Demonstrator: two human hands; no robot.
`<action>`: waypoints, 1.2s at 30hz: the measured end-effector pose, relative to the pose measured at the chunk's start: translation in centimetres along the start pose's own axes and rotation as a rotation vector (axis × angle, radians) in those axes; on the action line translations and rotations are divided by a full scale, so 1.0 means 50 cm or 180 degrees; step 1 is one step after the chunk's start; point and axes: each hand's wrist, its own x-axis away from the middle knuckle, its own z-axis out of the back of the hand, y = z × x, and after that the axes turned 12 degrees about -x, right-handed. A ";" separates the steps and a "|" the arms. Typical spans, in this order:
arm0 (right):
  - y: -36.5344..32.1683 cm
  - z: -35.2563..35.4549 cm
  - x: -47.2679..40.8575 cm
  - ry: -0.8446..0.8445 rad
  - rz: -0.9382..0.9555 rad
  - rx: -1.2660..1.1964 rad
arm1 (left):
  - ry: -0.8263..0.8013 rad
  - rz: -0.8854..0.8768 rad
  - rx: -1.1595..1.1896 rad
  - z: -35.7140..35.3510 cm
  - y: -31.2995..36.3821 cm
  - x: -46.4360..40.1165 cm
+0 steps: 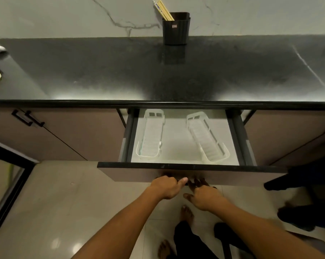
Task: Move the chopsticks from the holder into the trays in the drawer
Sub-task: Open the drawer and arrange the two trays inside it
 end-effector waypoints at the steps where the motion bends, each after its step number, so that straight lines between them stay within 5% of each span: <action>1: -0.002 -0.008 0.010 -0.0009 0.0003 0.0000 | -0.0044 -0.0010 0.0013 -0.009 0.003 0.011; 17: -0.008 -0.073 0.128 -0.0150 0.0116 0.0369 | -0.0674 -0.0346 -0.0214 -0.031 0.043 0.103; 24: -0.027 0.017 0.187 0.1170 0.1261 0.0176 | -0.0238 -0.0823 0.0100 0.125 0.012 0.155; 31: 0.024 0.179 0.079 0.2158 0.0782 -0.1061 | 0.1343 0.0259 0.0844 0.243 -0.104 0.044; 36: 0.118 0.207 -0.039 0.1825 -0.0268 -0.1652 | 0.1210 0.1083 0.1077 0.207 -0.164 -0.045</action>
